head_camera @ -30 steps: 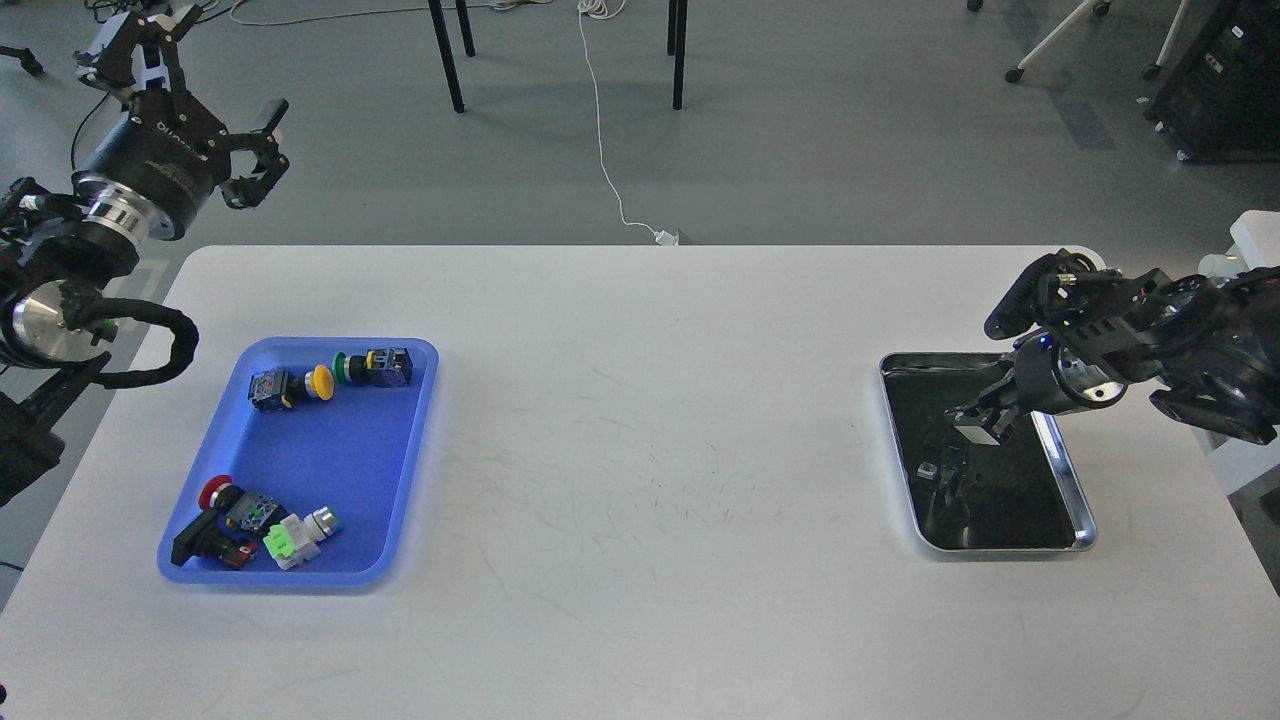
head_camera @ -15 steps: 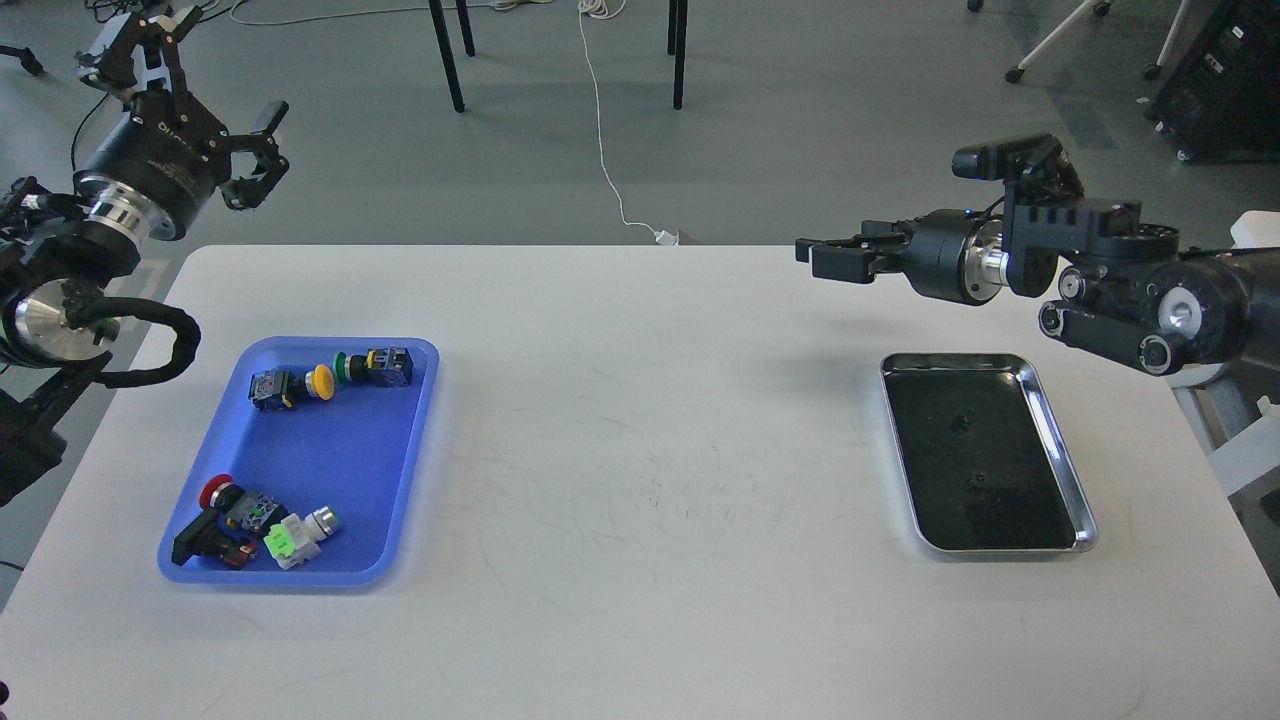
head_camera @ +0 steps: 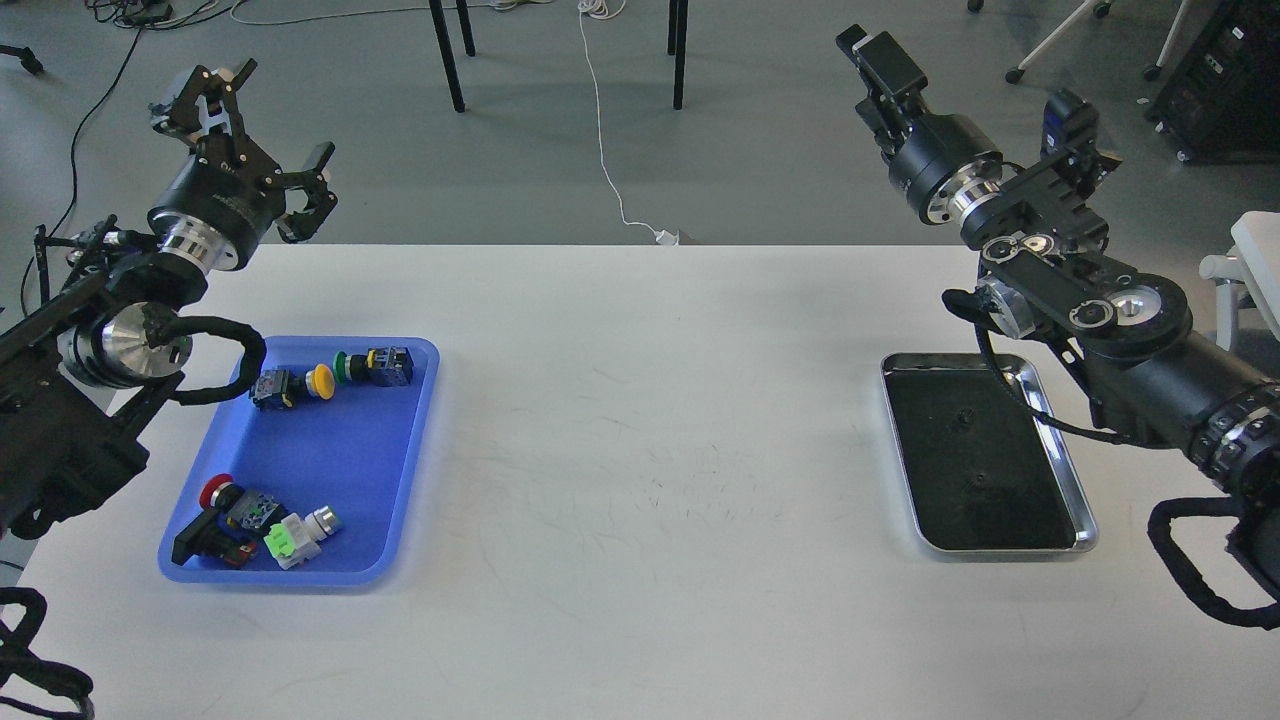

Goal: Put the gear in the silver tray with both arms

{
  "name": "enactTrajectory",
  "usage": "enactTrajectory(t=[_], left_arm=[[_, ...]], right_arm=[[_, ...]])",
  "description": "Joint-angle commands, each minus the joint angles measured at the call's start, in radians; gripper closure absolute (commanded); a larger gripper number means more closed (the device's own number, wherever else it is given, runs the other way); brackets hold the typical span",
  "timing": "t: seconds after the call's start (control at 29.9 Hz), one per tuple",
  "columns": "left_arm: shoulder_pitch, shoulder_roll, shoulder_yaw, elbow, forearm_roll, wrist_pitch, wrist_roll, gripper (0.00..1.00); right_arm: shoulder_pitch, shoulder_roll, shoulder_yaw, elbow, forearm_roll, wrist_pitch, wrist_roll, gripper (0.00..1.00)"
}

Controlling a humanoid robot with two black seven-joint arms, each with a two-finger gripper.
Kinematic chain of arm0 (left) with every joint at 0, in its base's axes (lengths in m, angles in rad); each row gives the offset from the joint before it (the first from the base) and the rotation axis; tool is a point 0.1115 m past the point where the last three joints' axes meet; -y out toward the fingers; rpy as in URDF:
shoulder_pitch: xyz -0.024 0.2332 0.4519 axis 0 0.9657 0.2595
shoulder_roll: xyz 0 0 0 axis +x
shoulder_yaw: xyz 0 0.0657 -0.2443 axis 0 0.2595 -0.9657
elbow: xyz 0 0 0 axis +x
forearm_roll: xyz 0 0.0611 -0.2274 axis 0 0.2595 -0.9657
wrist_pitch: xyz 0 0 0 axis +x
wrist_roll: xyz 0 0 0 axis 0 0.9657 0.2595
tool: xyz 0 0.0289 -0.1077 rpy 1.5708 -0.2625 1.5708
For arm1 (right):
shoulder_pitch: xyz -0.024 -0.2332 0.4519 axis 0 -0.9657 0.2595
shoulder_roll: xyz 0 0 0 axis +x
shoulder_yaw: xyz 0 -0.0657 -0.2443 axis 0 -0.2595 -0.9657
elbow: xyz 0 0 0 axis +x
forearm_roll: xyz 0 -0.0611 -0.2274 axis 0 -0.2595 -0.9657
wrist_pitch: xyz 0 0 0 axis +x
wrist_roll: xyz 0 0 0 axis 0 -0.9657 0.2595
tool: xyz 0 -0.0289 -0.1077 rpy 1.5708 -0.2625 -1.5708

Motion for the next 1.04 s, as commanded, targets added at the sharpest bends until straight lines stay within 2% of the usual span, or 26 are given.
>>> enactTrajectory(t=[0.0, 0.2, 0.37, 0.53, 0.67, 1.0], left_arm=[[-0.001, -0.025, -0.006, 0.005, -0.008, 0.0, 0.0, 0.02], [-0.007, -0.059, -0.043, 0.006, -0.011, 0.0, 0.003, 0.02], [0.001, -0.065, -0.067, 0.005, -0.011, -0.005, 0.008, 0.02], [0.007, -0.07, -0.069, 0.003, -0.011, -0.029, 0.006, 0.02], [0.01, -0.071, -0.069, 0.003, -0.011, -0.031, 0.005, 0.02], [0.102, -0.057, -0.144, -0.009, -0.074, -0.031, 0.009, 0.02]], right_arm=[[-0.033, 0.039, 0.115, -0.002, 0.232, 0.007, 0.002, 0.01], [-0.041, 0.039, 0.137, -0.002, 0.598, 0.039, 0.0, 0.01], [-0.097, -0.015, 0.189, -0.005, 0.707, 0.263, -0.002, 0.01], [-0.154, -0.027, 0.295, -0.002, 0.71, 0.37, -0.038, 0.01], [-0.17, -0.026, 0.351, 0.004, 0.744, 0.387, -0.077, 0.01], [-0.168, -0.027, 0.35, 0.012, 0.769, 0.404, -0.081, 0.01]])
